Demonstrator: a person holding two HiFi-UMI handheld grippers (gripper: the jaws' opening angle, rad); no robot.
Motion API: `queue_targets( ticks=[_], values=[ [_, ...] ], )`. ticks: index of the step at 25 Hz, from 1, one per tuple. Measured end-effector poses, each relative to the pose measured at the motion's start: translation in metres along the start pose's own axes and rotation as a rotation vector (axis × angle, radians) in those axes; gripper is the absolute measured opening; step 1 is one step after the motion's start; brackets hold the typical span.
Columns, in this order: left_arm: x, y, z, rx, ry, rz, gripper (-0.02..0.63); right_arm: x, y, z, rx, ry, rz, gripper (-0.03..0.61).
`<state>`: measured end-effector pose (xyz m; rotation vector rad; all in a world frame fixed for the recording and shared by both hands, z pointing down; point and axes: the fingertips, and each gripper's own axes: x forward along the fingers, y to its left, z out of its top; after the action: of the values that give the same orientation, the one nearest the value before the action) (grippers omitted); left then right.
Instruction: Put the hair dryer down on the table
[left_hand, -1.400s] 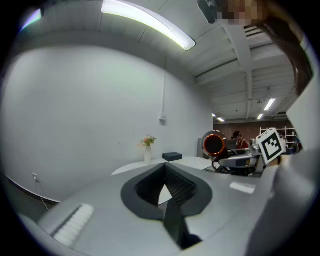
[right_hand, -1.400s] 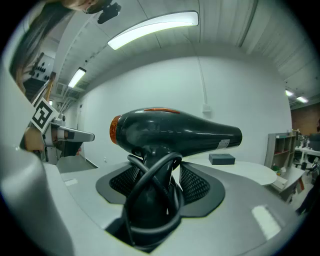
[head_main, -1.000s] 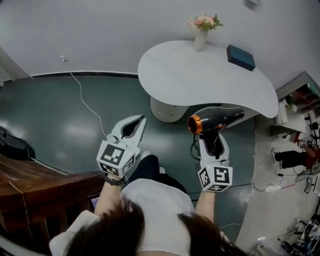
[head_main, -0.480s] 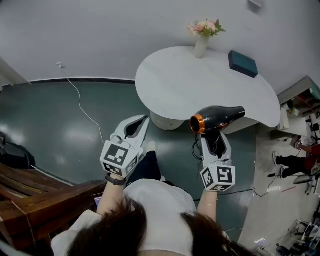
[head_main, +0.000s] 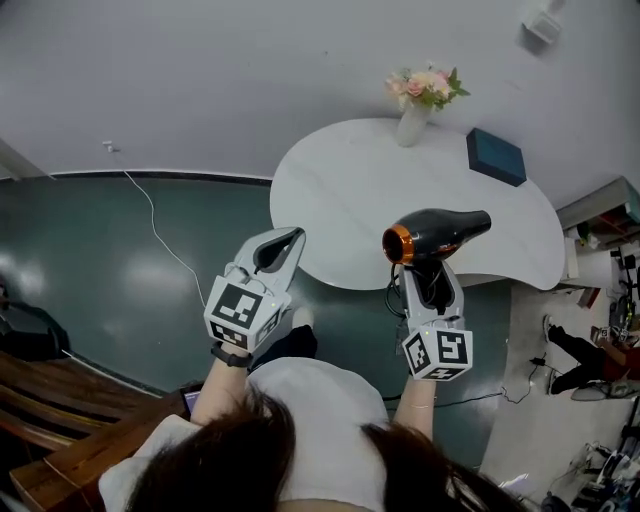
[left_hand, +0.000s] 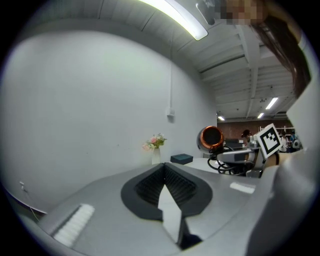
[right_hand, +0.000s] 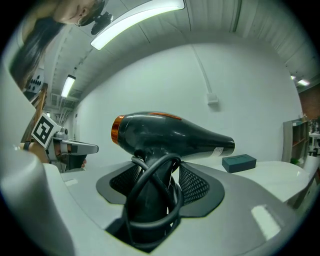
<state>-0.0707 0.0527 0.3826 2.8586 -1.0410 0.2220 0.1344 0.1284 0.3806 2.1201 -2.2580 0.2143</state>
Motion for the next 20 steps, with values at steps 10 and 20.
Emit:
queue_targets(
  ticks=[10,20],
  values=[
    [0.029,0.051,-0.002,-0.016,0.019,-0.049,0.058,0.055,0.013,-0.003,0.058,0.019,-0.026,0.25],
    [0.049,0.064,-0.018,-0.058,0.05,-0.072,0.058,0.071,0.009,-0.012,0.067,0.052,-0.041,0.249]
  ],
)
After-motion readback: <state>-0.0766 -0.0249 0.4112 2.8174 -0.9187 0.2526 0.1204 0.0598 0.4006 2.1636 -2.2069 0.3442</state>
